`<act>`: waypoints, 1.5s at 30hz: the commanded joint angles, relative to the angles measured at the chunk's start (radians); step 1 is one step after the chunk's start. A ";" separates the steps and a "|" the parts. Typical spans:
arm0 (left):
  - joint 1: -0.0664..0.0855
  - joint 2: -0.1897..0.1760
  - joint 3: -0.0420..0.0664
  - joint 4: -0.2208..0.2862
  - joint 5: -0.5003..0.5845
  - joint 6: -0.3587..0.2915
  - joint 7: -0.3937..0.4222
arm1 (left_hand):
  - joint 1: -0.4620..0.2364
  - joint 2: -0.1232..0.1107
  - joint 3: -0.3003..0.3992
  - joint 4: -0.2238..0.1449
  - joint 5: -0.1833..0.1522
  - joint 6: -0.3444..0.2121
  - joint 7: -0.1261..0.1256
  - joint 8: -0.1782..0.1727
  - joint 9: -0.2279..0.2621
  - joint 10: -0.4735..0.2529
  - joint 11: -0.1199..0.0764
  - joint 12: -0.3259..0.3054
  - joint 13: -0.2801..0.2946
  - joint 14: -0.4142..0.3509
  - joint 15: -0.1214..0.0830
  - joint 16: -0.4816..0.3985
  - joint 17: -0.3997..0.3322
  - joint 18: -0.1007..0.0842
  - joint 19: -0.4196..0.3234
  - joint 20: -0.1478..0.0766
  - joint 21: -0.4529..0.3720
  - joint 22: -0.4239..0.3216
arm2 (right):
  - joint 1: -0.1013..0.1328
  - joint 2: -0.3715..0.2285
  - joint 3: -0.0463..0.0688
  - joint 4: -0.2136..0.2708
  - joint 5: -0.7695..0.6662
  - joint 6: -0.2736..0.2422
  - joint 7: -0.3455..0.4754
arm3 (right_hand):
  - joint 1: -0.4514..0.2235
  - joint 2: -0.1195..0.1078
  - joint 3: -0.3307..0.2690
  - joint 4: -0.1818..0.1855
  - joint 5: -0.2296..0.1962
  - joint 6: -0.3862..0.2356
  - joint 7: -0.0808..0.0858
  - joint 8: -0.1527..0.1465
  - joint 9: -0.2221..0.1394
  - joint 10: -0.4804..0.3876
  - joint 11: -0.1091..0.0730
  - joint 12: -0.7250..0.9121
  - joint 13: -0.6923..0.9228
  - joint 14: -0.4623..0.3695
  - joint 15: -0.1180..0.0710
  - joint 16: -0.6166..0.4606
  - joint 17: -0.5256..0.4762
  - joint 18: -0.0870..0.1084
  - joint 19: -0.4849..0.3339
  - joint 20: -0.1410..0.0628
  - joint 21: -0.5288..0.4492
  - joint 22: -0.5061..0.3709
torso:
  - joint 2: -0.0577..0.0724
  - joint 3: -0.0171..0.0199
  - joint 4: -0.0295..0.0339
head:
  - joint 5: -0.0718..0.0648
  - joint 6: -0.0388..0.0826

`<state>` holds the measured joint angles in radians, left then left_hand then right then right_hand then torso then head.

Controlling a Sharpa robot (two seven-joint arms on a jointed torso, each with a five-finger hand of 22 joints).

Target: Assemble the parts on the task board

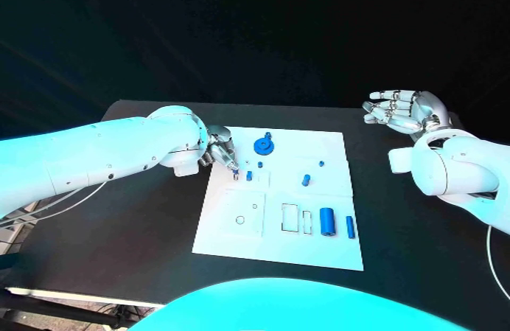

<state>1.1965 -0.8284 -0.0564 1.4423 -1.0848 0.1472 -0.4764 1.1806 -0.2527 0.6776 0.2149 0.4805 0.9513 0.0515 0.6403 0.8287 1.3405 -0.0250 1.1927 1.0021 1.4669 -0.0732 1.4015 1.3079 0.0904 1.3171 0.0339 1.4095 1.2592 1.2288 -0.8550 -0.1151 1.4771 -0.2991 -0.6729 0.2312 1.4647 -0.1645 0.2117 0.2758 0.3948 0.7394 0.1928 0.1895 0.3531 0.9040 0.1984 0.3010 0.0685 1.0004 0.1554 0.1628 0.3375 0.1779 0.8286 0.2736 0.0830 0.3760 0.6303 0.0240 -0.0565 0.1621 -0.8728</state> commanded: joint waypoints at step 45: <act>-0.015 -0.001 -0.003 0.017 -0.005 0.004 -0.017 | -0.009 0.006 0.215 -0.221 0.010 0.008 -0.001 -0.005 0.000 0.013 -0.001 0.009 0.007 0.041 -0.006 0.004 0.014 -0.015 0.009 0.000 0.007 0.006 | -0.002 -0.001 0.000 0.000 -0.006 0.012 0.010 | -0.012 -0.006 0.009 0.001 0.009 -0.009 0.081 0.005 -0.003 0.001 0.008 0.006 -0.002 0.006 0.002 -0.009 -0.004 0.005 -0.004 0.000 -0.008 -0.007 | 0.000 0.0012 -0.0006 | -0.002 0.000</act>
<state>1.1820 -0.8310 -0.0596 1.4582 -1.1042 0.1441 -0.4955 1.1708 -0.2545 0.6777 0.2149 0.4854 0.9526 0.0539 0.6398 0.8270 1.3476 -0.0248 1.1964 1.0083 1.4668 -0.0731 1.4015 1.3076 0.0910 1.3169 0.0339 1.4093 1.2645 1.2272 -0.8562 -0.1151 1.4772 -0.2990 -0.6726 0.2314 1.4594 -0.1698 0.2145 0.2787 0.4009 0.7395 0.1928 0.1894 0.3508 0.9040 0.1984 0.3009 0.0671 1.0004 0.1554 0.1573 0.3349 0.1778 0.8286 0.2736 0.0792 0.3702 0.6304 0.0251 -0.0571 0.1605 -0.8728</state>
